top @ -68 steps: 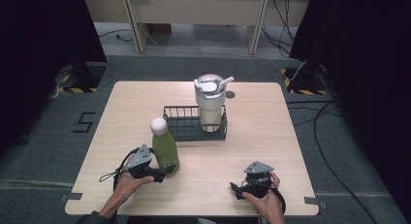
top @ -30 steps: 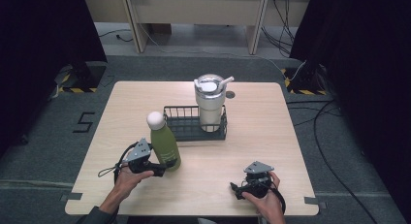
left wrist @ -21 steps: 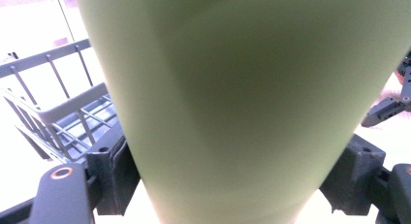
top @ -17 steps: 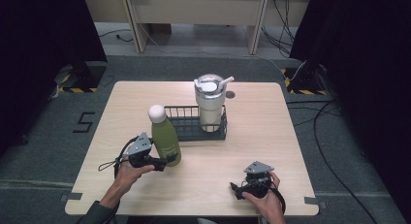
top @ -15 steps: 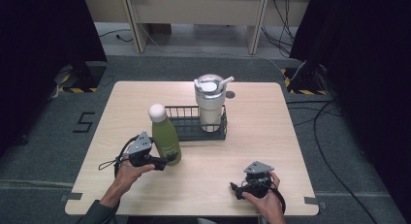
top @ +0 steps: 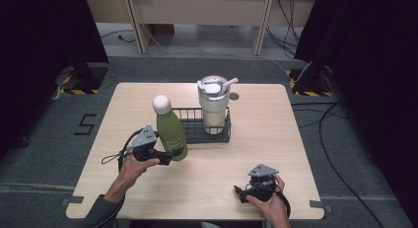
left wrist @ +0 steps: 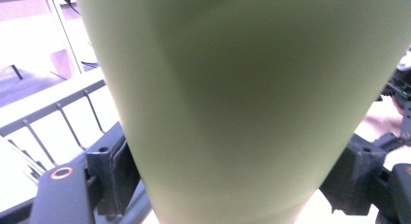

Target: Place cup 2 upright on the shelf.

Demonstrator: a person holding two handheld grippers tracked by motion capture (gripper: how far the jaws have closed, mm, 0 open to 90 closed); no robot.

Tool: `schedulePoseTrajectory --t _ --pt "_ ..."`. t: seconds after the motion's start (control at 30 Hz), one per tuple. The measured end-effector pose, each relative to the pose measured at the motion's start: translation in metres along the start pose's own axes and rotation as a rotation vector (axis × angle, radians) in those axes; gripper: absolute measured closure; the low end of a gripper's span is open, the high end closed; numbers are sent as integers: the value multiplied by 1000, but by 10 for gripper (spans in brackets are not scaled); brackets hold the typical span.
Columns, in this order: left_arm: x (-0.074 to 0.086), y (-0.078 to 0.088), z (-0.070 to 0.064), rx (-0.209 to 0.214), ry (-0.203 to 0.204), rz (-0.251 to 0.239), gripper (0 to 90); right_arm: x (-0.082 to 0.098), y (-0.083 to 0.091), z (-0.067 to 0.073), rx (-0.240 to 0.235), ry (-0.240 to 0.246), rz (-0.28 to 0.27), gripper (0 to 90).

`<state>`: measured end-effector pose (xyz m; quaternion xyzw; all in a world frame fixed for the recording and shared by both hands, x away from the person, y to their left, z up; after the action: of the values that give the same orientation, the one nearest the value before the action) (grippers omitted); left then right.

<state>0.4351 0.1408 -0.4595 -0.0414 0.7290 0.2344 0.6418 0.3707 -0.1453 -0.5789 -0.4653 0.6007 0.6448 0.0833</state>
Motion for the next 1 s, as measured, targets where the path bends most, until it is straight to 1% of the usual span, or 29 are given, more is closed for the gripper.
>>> schedulePoseTrajectory --t 0.2,0.3,0.47,0.77,0.9,1.0 --pt "-12 3 10 -15 0 -4 206 0 0 0 0 1 0 3" --pt "-18 4 14 -16 1 -8 206 0 0 0 0 0 0 3" --pt "-25 4 18 -24 -8 3 206 0 0 0 0 0 0 3" --pt "-41 0 29 -22 5 -15 206 0 0 0 0 1 0 3" --pt "-47 -3 31 -12 7 -13 206 0 0 0 -1 0 1 3" --pt "-50 -5 34 -17 7 -6 206 0 0 0 0 0 2 3"
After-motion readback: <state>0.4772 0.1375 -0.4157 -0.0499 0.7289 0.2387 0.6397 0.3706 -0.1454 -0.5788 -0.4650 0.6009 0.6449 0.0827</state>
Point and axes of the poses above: each handheld gripper's, and its own axes: y roughly backward along the jaws, x roughly out of its underside, z roughly to its left, the point moved 8 cm from there along -y, roughly forward along the jaws, and after that the axes turned 12 degrees about x, right-handed, at the moved point
